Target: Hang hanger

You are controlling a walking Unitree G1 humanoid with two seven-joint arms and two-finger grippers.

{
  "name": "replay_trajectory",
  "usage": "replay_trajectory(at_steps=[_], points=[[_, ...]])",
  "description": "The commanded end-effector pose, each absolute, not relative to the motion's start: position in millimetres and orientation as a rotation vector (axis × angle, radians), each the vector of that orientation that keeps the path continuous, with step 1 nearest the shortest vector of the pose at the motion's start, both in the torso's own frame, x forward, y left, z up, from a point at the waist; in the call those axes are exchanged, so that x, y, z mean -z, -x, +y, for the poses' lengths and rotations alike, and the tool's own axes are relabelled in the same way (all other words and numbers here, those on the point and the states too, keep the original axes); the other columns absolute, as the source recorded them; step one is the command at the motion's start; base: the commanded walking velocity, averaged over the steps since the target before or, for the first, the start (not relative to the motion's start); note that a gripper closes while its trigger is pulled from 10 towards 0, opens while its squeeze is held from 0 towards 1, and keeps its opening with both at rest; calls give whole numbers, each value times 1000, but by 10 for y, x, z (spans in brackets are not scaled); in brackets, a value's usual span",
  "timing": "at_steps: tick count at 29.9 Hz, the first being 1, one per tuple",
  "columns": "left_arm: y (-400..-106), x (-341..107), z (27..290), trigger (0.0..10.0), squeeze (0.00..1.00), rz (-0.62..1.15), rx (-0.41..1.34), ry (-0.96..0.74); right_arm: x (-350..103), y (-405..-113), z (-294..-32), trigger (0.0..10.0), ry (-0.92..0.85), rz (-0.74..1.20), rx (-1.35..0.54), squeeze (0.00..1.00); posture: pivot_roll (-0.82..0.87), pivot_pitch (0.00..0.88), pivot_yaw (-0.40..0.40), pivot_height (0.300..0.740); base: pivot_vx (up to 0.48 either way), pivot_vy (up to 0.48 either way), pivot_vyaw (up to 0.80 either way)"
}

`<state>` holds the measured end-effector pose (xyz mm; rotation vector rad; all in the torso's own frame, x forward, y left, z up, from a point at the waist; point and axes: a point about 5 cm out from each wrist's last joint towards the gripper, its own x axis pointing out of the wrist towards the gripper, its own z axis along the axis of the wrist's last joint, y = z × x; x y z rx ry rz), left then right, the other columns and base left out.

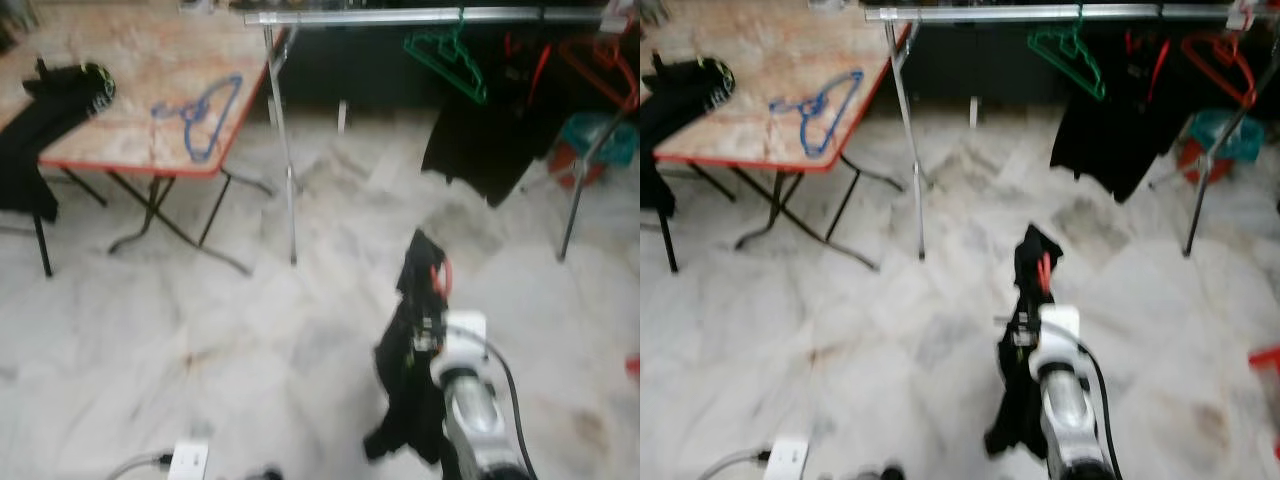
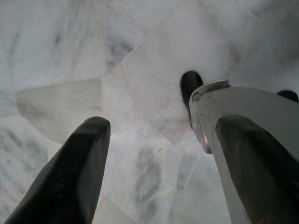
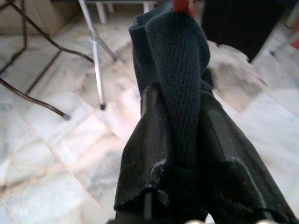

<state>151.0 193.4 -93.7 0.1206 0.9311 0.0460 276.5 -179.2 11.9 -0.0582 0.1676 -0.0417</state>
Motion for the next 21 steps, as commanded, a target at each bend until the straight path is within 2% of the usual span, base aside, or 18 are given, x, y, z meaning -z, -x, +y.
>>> replay_trajectory(at_steps=[1,13,21], points=[[-1286,1033,1895,10000,0,1020,-29,-117,-165,-2781,-1824,10000,55,137,54,0,17,129,2,740,-289,0,0],[-1284,1034,1890,10000,0,1020,-28,-118,-166,-2781,-1828,10000,59,137,54,0,16,130,1,740,-287,0,0],[-1290,1031,1896,10000,0,1017,-30,-129,-173,-2789,-1824,10000,59,135,52,0,17,129,2,740,0,0,0]])
